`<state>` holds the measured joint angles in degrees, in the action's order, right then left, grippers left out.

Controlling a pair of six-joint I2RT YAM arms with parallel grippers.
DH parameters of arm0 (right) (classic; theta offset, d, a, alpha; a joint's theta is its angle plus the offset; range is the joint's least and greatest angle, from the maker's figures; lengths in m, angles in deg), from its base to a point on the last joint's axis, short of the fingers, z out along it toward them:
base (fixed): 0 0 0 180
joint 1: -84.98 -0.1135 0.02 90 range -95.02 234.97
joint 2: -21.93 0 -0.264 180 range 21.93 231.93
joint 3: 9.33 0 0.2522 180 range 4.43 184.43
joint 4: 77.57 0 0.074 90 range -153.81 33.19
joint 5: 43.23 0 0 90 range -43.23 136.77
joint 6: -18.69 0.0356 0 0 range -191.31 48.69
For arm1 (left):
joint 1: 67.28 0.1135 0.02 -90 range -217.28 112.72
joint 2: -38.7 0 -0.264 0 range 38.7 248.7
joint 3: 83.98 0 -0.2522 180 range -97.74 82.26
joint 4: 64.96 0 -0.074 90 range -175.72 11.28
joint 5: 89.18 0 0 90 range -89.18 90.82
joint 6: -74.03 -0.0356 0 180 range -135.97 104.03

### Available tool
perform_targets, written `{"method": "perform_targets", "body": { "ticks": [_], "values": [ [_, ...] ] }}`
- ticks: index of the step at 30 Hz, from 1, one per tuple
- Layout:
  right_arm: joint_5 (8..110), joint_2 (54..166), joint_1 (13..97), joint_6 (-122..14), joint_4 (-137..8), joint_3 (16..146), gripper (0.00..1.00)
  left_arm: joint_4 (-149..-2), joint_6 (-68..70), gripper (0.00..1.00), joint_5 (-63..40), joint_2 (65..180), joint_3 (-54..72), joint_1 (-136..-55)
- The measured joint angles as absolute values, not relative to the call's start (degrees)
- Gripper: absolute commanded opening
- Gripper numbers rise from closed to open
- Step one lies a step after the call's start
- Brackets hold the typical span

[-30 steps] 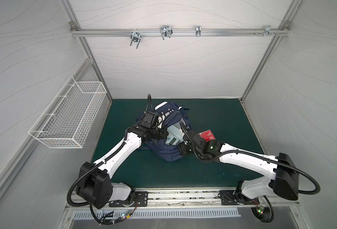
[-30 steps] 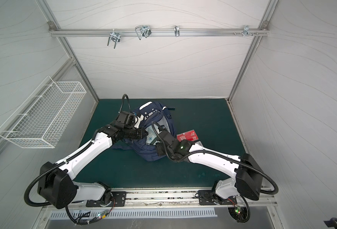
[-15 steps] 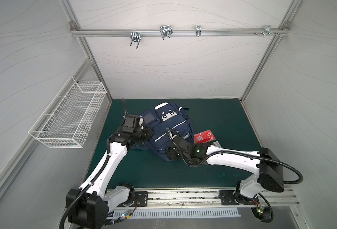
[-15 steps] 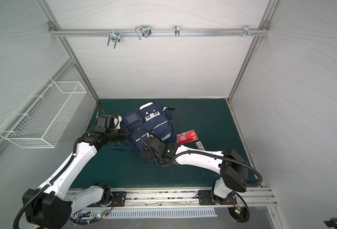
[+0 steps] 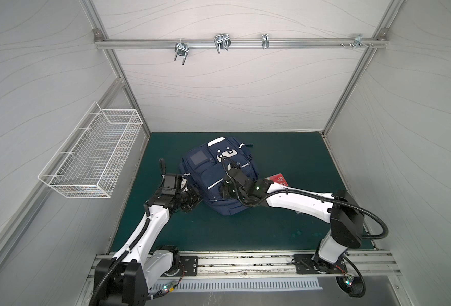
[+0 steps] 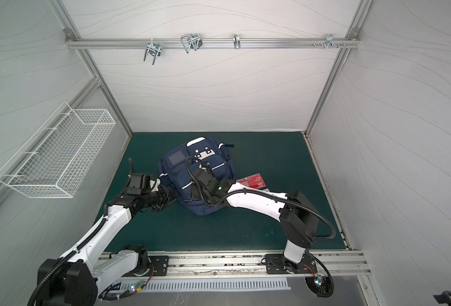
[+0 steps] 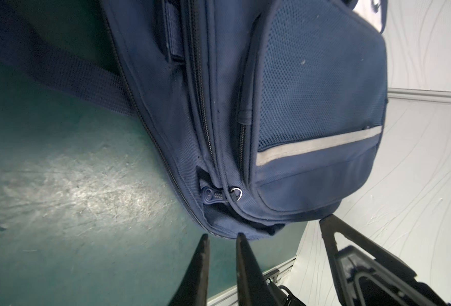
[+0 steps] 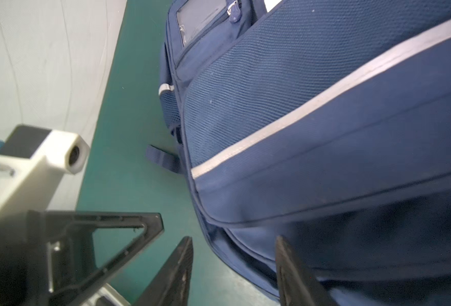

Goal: Pack books, pencil case, and school supplies into a backpack
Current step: Zip the student bag at the center of the table.

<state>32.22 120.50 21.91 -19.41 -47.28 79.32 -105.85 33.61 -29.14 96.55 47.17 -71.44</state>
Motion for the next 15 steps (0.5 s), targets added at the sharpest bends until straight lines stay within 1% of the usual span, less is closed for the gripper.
{"method": "perform_targets", "body": {
  "ticks": [5, 12, 15],
  "values": [
    [34.2, 125.0, 22.7, -13.3, -47.2, 81.2, 0.47, -104.4, 35.0, 0.19, -30.3, 95.0, 47.9, -70.0],
    [35.9, 126.0, 22.9, -7.6, -49.2, 78.9, 0.52, -103.4, 35.8, 0.17, -32.0, 95.5, 48.3, -68.4],
    [36.2, 126.0, 22.5, -6.4, -49.4, 78.4, 0.52, -102.4, 36.3, 0.17, -32.6, 95.7, 49.1, -68.1]
  ]
}}
